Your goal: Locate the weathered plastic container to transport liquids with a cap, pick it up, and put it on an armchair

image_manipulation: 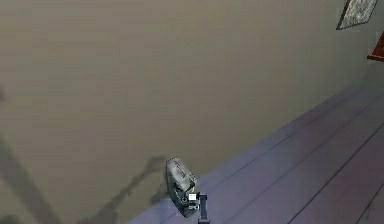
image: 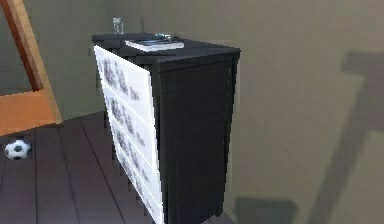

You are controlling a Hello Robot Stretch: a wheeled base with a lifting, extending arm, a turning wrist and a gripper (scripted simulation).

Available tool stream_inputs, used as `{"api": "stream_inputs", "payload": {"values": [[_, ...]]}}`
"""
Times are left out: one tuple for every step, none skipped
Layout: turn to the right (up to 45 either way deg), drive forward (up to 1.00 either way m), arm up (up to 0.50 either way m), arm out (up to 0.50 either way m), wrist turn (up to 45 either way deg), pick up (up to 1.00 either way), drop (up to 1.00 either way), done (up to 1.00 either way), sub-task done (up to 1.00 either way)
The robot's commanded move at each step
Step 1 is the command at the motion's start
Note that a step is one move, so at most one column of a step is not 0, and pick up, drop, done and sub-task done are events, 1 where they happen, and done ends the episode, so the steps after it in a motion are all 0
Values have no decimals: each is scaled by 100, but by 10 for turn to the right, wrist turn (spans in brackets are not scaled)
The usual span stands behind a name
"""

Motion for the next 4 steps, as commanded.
{"api": "stream_inputs", "payload": {"values": [[0,0,50,0,0,0,0,0,0],[0,0,18,0,0,0,0,0,0],[0,0,0,0,-450,0,0,0,0],[0,0,0,0,-450,0,0,0,0]]}}
